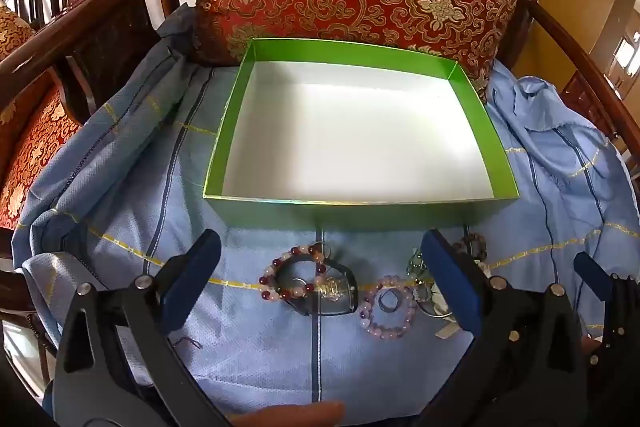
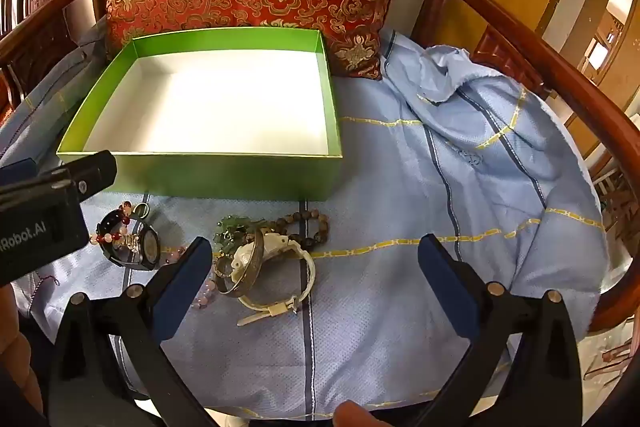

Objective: Organize jewelry

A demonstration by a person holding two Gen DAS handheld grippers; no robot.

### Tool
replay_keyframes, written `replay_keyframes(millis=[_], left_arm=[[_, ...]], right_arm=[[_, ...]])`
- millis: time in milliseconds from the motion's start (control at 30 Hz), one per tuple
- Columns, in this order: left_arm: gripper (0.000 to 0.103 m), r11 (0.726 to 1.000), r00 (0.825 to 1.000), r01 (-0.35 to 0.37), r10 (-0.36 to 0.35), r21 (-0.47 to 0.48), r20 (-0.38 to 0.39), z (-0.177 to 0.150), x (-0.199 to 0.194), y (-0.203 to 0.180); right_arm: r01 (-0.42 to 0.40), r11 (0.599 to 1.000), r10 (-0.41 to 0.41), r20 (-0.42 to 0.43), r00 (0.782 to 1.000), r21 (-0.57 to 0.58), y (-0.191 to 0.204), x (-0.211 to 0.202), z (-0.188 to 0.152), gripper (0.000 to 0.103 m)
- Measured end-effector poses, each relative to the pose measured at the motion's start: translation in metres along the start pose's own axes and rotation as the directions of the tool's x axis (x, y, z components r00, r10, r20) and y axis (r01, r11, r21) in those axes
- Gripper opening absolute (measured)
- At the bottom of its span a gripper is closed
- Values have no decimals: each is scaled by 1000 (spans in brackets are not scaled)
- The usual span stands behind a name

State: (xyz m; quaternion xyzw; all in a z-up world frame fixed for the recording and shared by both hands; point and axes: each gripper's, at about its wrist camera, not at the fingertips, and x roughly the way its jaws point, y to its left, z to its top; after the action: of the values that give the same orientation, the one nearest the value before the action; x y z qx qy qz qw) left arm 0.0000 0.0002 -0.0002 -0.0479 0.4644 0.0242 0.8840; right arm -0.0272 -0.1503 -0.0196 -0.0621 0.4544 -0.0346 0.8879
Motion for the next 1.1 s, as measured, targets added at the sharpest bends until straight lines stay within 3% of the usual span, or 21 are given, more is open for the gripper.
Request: replay_keyframes(millis=[567, 1100], left_arm=[[99, 1000, 1000, 19, -19, -1, -13, -3, 1, 12], [99, 1000, 1000, -6, 7, 19, -21, -3, 4, 4]], right_arm=[[2, 1000, -2, 22, 1000, 7, -1, -4, -3, 101], [-26, 1000, 25, 31, 999, 13, -1, -4, -5, 101]])
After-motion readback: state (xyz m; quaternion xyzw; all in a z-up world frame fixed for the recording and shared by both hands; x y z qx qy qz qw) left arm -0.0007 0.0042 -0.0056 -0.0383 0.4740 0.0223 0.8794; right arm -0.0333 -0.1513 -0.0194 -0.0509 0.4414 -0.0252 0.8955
